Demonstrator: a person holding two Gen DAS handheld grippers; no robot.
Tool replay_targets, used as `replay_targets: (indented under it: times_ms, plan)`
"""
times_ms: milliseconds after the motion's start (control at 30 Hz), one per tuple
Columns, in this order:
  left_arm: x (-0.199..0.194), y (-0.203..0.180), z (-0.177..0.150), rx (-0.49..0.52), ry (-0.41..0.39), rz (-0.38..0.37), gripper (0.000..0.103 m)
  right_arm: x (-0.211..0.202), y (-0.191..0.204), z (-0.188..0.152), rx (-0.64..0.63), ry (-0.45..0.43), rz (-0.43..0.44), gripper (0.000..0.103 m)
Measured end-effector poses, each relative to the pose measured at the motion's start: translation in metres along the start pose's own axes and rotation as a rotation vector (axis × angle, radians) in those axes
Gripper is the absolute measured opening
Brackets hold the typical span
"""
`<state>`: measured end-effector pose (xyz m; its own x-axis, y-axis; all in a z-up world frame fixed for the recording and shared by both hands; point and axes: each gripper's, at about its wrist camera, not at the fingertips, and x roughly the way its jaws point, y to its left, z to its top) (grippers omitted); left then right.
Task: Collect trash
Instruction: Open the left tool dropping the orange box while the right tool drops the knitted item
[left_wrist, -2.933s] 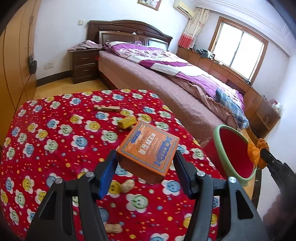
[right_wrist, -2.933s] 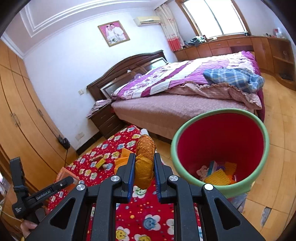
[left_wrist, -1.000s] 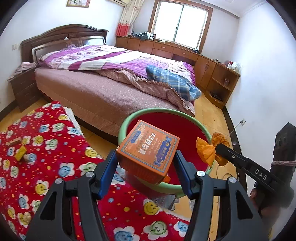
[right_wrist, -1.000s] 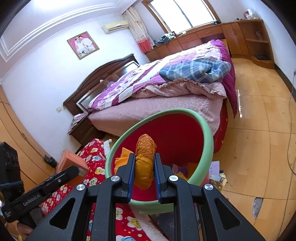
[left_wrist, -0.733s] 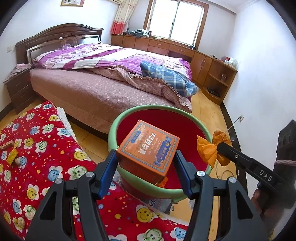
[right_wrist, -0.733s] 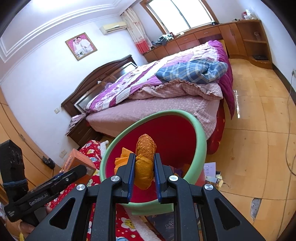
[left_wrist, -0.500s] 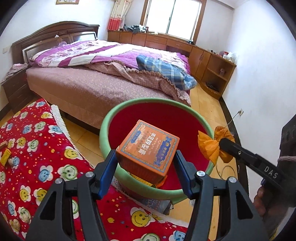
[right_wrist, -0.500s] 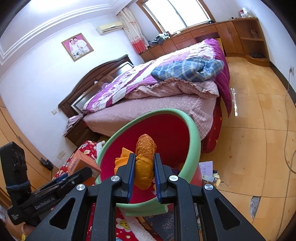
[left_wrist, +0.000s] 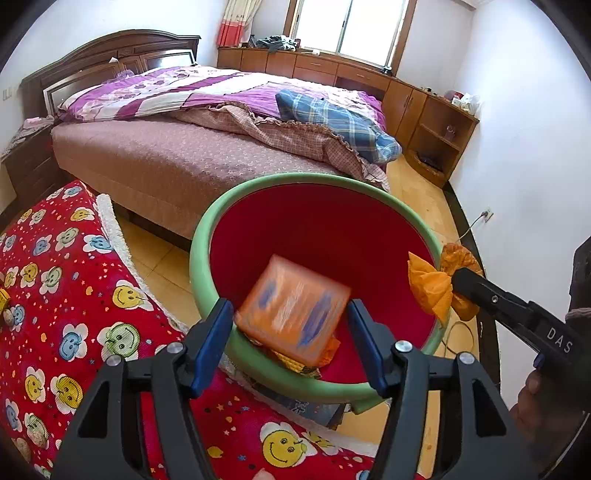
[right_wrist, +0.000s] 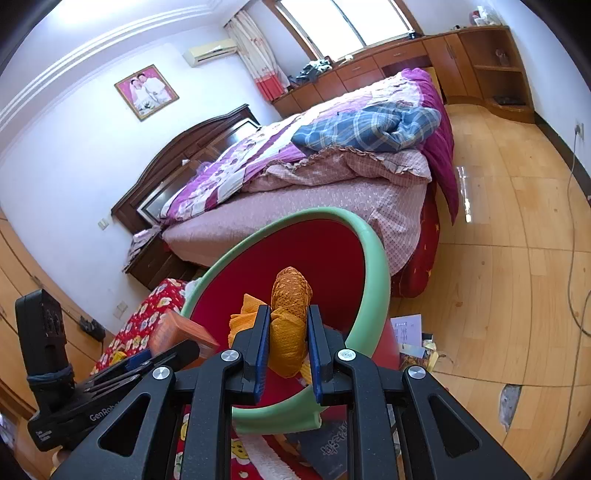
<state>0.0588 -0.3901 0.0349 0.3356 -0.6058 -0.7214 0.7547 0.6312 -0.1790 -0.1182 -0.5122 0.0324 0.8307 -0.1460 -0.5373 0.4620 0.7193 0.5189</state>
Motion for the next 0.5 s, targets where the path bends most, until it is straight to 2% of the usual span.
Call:
replay_targets:
  times_ms: [200,500]
  plan:
    - [0.000,0.007,-0.003,-0.023,-0.006,0.001,0.068,0.003,0.001,0.000,-0.007,0.008,-0.002,0.019]
    - [-0.022,0.022,-0.006,-0.058,-0.029,0.025,0.068,0.013,0.013,0.001,-0.040,0.029,0.009,0.020]
